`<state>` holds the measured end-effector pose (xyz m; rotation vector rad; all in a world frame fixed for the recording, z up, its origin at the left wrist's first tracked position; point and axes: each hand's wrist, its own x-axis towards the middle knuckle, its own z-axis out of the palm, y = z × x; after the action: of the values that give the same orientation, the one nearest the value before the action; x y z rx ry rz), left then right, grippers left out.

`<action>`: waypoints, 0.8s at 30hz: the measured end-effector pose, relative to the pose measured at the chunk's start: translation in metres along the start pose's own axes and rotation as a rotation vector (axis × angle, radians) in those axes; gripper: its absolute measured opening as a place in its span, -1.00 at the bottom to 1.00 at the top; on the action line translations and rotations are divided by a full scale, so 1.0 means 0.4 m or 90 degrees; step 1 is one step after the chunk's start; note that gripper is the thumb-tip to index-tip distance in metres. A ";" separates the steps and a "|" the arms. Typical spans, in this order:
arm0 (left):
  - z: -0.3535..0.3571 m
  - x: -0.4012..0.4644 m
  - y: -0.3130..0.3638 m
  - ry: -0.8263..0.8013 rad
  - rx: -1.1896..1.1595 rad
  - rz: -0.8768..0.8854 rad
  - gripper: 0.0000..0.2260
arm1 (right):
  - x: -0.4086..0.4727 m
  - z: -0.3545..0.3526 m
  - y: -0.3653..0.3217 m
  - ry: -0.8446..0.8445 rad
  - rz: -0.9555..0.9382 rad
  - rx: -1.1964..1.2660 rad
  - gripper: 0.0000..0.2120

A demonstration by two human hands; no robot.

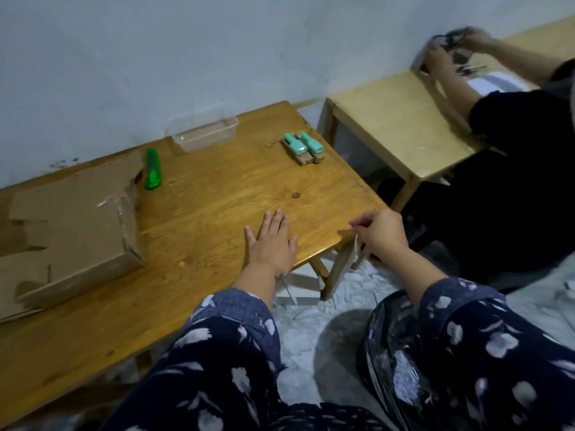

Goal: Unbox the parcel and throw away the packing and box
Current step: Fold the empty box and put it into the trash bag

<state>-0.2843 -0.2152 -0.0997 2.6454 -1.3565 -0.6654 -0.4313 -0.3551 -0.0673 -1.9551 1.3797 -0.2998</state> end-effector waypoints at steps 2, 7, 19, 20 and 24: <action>0.015 0.018 0.066 -0.007 0.012 0.041 -0.48 | -0.018 -0.061 0.085 0.038 0.011 -0.018 -0.91; 0.054 0.062 0.229 -0.026 0.023 0.108 -0.47 | -0.079 -0.184 0.300 0.109 0.084 -0.089 -0.86; 0.141 0.101 0.269 0.042 0.148 0.098 -0.39 | -0.200 -0.292 0.611 0.066 0.254 -0.168 -0.71; 0.142 0.102 0.269 0.043 0.153 0.098 -0.39 | -0.201 -0.292 0.619 0.076 0.266 -0.162 -0.72; 0.146 0.099 0.272 0.050 0.159 0.090 -0.37 | -0.195 -0.292 0.627 0.116 0.279 -0.163 -0.71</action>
<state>-0.3702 -0.3053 -0.1355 2.6898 -1.6846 -0.3926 -0.7100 -0.3777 -0.1341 -1.7895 2.0027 -0.0962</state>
